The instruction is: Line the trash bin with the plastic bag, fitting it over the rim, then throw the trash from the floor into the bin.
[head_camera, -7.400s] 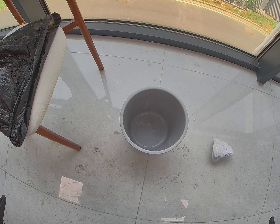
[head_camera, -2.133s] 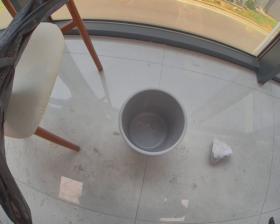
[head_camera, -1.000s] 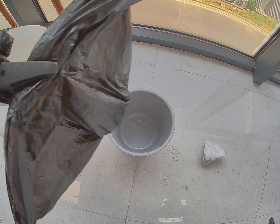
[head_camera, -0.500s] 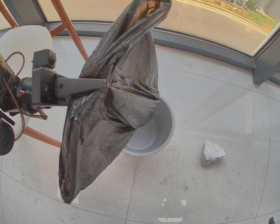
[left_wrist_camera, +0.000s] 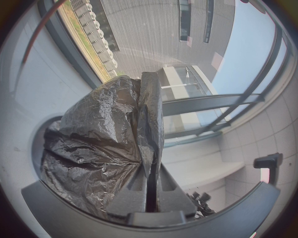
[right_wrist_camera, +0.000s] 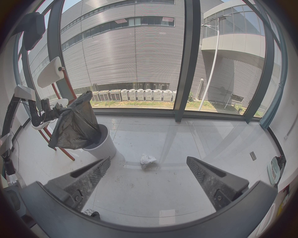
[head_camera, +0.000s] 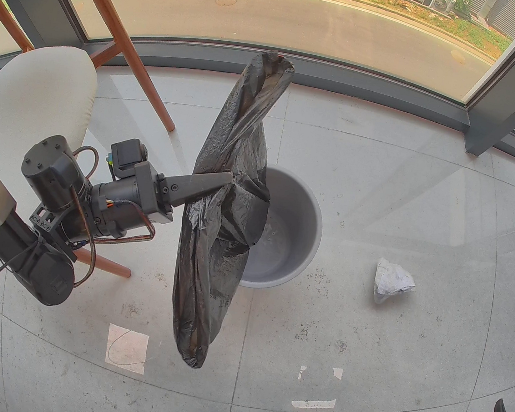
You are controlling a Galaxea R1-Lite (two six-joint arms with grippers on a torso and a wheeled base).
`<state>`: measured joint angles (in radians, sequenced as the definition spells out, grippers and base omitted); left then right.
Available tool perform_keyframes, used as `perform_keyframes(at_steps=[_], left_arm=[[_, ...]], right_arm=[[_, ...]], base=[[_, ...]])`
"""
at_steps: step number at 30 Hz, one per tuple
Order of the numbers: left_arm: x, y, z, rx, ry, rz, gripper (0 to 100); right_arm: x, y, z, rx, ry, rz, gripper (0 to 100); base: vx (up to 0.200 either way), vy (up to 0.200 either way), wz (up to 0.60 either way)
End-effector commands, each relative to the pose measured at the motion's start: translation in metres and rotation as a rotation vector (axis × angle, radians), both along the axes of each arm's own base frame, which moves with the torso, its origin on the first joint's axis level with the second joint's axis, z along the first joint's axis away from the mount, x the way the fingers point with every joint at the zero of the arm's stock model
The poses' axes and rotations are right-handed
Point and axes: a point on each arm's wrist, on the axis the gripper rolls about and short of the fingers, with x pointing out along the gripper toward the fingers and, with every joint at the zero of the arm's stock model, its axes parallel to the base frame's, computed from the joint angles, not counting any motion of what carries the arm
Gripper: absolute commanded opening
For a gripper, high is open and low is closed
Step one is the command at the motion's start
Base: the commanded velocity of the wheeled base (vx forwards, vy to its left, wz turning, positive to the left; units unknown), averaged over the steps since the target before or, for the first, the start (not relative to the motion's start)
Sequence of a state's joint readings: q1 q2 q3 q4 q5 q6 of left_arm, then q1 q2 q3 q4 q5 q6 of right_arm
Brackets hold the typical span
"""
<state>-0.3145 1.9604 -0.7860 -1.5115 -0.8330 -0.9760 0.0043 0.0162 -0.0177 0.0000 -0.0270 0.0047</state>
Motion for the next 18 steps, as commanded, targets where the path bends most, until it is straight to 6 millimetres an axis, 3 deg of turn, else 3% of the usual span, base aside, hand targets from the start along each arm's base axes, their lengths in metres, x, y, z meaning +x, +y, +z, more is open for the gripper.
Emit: perform_keyframes(at_steps=[1, 4, 11, 18], left_arm=[[0.015, -0.006, -0.018, 0.055, 0.061, 0.166, 0], [0.017, -0.018, -0.018, 0.093, 0.096, 0.254, 0], [0.023, -0.037, -0.011, 0.171, 0.149, 0.214, 0], [0.031, -0.056, 0.02, 0.396, 0.091, 0.174, 0]], right_arm=[[0.001, 0.0, -0.005, 0.0, 0.012, 0.001, 100], [0.001, 0.0, -0.005, 0.0, 0.012, 0.001, 100], [0.001, 0.0, -0.005, 0.004, 0.012, -0.002, 100], [0.001, 0.0, -0.005, 0.009, 0.012, 0.0, 100]], base=[[0.0, 0.0, 0.0], [0.0, 0.0, 0.0], [0.0, 0.0, 0.0], [0.0, 0.0, 0.0]])
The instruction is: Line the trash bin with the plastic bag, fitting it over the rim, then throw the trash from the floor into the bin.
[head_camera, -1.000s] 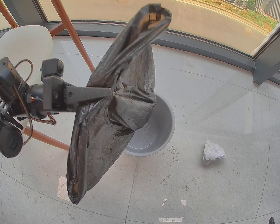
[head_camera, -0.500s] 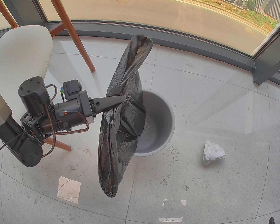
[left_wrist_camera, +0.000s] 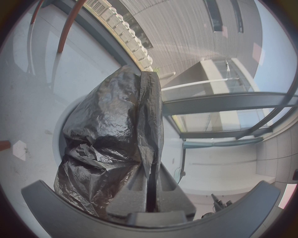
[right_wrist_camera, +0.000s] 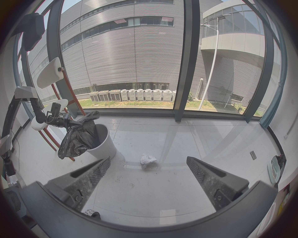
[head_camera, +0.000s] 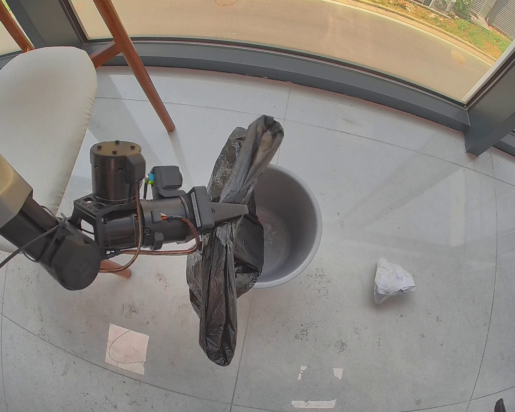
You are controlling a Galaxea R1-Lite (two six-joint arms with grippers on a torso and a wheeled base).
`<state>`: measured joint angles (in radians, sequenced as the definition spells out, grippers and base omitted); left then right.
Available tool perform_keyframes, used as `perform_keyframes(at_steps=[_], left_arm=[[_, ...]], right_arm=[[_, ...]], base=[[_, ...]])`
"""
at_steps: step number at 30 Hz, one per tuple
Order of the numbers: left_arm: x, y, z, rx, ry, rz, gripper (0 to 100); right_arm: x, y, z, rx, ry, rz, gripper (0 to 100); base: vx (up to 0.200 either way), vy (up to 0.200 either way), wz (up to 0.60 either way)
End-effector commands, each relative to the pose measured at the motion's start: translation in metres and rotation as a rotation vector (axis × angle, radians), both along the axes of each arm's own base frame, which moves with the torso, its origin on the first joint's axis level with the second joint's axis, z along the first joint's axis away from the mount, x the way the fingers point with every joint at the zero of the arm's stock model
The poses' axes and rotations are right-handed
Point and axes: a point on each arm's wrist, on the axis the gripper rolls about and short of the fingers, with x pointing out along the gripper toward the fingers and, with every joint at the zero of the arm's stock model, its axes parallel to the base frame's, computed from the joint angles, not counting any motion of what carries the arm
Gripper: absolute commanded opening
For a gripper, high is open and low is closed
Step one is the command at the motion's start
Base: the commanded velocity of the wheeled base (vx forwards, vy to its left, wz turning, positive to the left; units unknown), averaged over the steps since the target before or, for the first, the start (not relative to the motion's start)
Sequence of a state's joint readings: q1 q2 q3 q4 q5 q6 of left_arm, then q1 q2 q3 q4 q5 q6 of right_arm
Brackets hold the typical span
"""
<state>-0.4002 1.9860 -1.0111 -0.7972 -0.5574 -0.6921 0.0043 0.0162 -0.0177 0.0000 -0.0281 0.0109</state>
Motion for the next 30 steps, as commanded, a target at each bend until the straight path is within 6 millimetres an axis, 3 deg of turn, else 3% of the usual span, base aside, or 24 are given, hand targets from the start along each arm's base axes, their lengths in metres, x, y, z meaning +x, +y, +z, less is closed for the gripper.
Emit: perform_keyframes(at_steps=[1, 6, 10, 16, 30], left_arm=[[0.006, -0.02, 0.047, 0.135, -0.144, -0.085, 0], [0.003, -0.041, 0.065, 0.246, -0.299, -0.221, 0], [0.008, -0.06, 0.088, 0.223, -0.425, -0.315, 0], [0.008, -0.064, 0.116, 0.273, -0.457, -0.357, 0], [-0.018, -0.061, 0.095, 0.62, -0.481, -0.584, 0]], right_arm=[[0.001, 0.0, -0.005, 0.003, 0.011, 0.001, 100], [0.001, 0.0, -0.005, 0.003, 0.012, -0.001, 100], [0.001, 0.0, -0.005, 0.001, 0.012, 0.001, 100], [0.001, 0.0, -0.005, -0.003, 0.014, 0.002, 100], [0.001, 0.001, -0.005, -0.057, 0.012, 0.046, 100]], base=[[0.0, 0.0, 0.0], [0.0, 0.0, 0.0], [0.0, 0.0, 0.0], [0.0, 0.0, 0.0], [0.0, 0.0, 0.0]])
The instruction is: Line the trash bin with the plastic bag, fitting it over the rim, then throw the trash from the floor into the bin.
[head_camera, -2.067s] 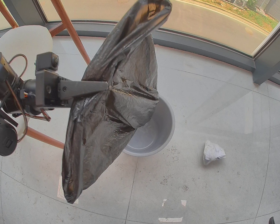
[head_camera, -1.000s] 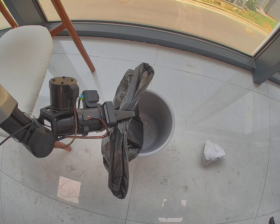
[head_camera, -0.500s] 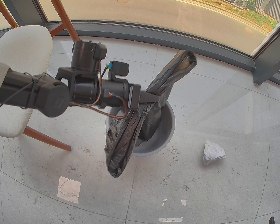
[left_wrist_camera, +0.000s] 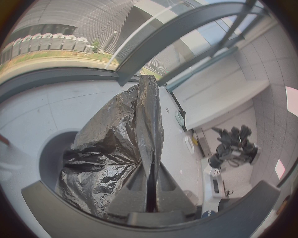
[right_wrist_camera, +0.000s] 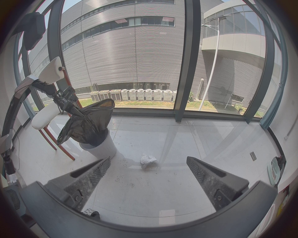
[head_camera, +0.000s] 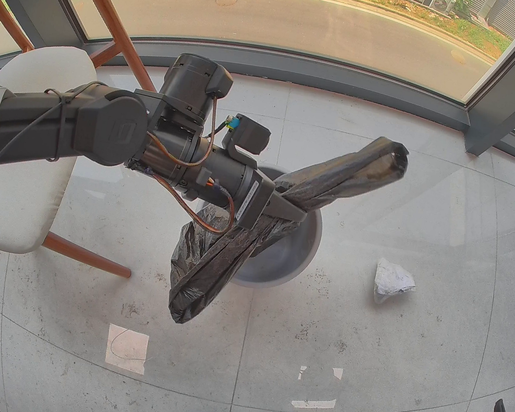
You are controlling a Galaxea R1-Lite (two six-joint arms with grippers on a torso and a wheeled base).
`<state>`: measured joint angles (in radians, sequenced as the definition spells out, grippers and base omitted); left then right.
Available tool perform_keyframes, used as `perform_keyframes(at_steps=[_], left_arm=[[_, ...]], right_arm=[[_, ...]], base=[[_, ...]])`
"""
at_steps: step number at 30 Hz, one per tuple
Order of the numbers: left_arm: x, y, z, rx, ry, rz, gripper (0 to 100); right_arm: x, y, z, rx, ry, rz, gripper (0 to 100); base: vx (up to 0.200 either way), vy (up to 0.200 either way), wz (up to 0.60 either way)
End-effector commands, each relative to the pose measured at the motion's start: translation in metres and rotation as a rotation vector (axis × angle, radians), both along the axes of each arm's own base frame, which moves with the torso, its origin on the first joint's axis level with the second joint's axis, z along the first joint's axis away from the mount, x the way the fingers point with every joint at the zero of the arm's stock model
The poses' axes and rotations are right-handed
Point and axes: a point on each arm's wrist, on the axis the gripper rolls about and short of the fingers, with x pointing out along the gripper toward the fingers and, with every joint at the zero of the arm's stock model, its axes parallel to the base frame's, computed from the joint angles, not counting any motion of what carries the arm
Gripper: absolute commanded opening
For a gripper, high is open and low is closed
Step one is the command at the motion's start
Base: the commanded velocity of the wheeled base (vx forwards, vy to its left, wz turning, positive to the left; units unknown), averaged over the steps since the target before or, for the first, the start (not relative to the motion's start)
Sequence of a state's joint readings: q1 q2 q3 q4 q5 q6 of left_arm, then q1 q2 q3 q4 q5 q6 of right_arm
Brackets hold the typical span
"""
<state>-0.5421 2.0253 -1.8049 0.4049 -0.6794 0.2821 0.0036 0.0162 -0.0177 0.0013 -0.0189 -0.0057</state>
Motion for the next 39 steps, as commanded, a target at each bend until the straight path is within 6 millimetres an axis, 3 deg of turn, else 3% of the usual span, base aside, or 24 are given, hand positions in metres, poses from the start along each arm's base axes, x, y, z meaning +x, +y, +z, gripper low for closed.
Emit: perform_keyframes(at_steps=[1, 6, 12, 14, 15, 16, 17, 20, 21, 27, 31, 36, 39], left_arm=[[-0.007, -0.002, 0.0, 0.104, -0.079, -0.025, 0], [-0.007, 0.001, -0.012, 0.218, -0.147, -0.012, 0], [-0.016, 0.006, -0.047, 0.302, -0.056, -0.009, 0], [-0.016, 0.006, -0.047, 0.302, -0.056, -0.009, 0], [-0.022, 0.01, -0.05, 0.293, -0.071, -0.003, 0], [-0.023, 0.01, -0.052, 0.287, -0.074, 0.002, 0], [-0.021, 0.01, -0.052, 0.275, -0.079, 0.012, 0], [-0.018, 0.008, -0.052, 0.24, -0.083, 0.041, 0], [-0.018, 0.007, -0.051, 0.229, -0.086, 0.047, 0], [-0.022, 0.003, -0.053, 0.22, -0.063, 0.051, 0], [-0.023, 0.004, -0.058, 0.214, -0.066, 0.054, 0], [-0.023, 0.004, -0.062, 0.184, -0.06, 0.081, 0], [-0.022, 0.003, -0.063, 0.156, -0.056, 0.103, 0]], right_arm=[[0.001, 0.001, -0.005, -0.054, 0.01, 0.065, 100], [0.001, 0.002, -0.005, -0.058, 0.008, 0.077, 100], [0.0, 0.002, -0.002, -0.055, -0.014, 0.087, 100], [0.0, 0.002, -0.002, -0.055, -0.014, 0.087, 100], [-0.001, 0.0, 0.07, 0.027, -0.196, 0.143, 100], [0.019, 0.001, 0.085, 0.043, -0.118, 0.209, 100], [0.035, 0.004, 0.09, 0.066, -0.044, 0.287, 100], [0.044, 0.01, 0.107, 0.166, -0.003, 0.448, 100], [0.057, 0.017, 0.113, 0.218, 0.068, 0.481, 100], [0.116, 0.048, 0.161, 0.564, 0.24, 0.453, 100], [0.149, 0.067, 0.16, 0.612, 0.348, 0.438, 100], [0.167, 0.095, 0.138, 0.572, 0.508, 0.49, 100], [0.181, 0.109, 0.135, 0.558, 0.548, 0.523, 100]], base=[[0.0, 0.0, 0.0], [0.0, 0.0, 0.0], [0.0, 0.0, 0.0], [0.0, 0.0, 0.0], [0.0, 0.0, 0.0], [0.0, 0.0, 0.0], [0.0, 0.0, 0.0], [0.0, 0.0, 0.0], [0.0, 0.0, 0.0], [0.0, 0.0, 0.0], [0.0, 0.0, 0.0], [0.0, 0.0, 0.0], [0.0, 0.0, 0.0]])
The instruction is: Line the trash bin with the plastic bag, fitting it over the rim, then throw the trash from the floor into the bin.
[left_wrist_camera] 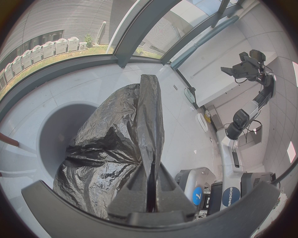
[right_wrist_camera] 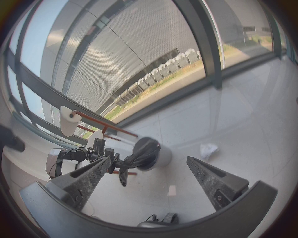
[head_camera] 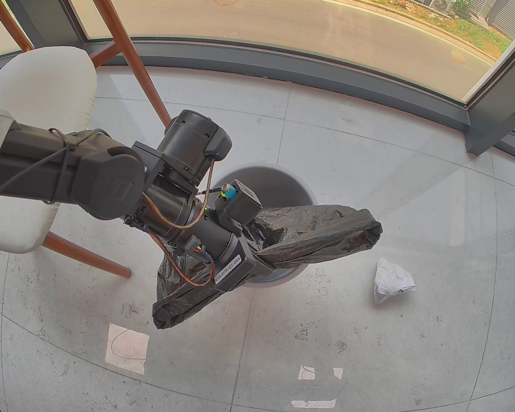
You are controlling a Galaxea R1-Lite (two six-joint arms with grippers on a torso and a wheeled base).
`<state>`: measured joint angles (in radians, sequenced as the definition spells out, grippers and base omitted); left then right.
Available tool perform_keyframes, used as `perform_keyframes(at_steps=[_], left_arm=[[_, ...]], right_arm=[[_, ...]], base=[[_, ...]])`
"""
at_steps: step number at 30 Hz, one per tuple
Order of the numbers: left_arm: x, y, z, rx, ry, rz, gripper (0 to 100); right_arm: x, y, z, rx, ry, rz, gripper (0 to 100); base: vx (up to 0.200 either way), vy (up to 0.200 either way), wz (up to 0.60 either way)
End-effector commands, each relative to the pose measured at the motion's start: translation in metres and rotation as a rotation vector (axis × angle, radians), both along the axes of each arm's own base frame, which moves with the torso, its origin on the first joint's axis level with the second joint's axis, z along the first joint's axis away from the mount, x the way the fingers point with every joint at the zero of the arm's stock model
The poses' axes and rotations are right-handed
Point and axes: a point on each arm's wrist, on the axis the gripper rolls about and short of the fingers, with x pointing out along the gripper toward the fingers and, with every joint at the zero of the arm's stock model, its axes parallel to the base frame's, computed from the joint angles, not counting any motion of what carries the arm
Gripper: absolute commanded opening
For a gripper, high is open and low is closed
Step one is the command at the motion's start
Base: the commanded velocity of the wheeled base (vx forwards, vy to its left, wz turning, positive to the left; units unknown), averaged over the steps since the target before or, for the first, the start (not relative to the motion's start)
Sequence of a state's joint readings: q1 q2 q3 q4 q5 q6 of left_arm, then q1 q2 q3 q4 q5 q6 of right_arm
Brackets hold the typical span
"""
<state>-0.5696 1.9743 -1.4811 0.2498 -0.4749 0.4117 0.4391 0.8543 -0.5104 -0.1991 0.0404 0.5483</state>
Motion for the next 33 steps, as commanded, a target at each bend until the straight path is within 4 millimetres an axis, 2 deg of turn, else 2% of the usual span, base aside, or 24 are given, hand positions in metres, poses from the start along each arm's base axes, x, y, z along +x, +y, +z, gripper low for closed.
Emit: perform_keyframes(at_steps=[1, 2, 6, 11, 18, 21, 28, 33], left_arm=[[-0.004, 0.0, -0.007, -0.062, 0.008, 0.045, 0], [-0.004, 0.0, -0.007, -0.062, 0.008, 0.045, 0], [-0.006, 0.001, -0.007, -0.076, 0.005, 0.052, 0], [-0.008, 0.003, -0.006, -0.075, 0.006, 0.054, 0], [-0.012, 0.005, -0.003, -0.077, 0.003, 0.054, 0], [-0.013, 0.006, -0.003, -0.077, 0.006, 0.055, 0], [-0.014, 0.006, -0.005, -0.074, 0.017, 0.058, 0], [-0.014, 0.006, -0.006, -0.073, 0.019, 0.057, 0]], right_arm=[[0.082, 0.075, -0.008, 0.001, 0.268, 0.161, 100], [0.082, 0.075, -0.008, 0.001, 0.268, 0.161, 100], [0.109, 0.093, -0.032, -0.036, 0.375, 0.139, 100], [0.131, 0.095, -0.047, -0.057, 0.417, 0.1, 100], [0.161, 0.088, -0.048, -0.088, 0.382, 0.042, 100], [0.167, 0.09, -0.049, -0.096, 0.383, 0.038, 100], [0.196, 0.094, -0.046, -0.081, 0.362, 0.009, 100], [0.206, 0.099, -0.047, -0.082, 0.361, 0.011, 100]], base=[[0.0, 0.0, 0.0], [0.0, 0.0, 0.0], [0.0, 0.0, 0.0], [0.0, 0.0, 0.0], [0.0, 0.0, 0.0], [0.0, 0.0, 0.0], [0.0, 0.0, 0.0], [0.0, 0.0, 0.0]])
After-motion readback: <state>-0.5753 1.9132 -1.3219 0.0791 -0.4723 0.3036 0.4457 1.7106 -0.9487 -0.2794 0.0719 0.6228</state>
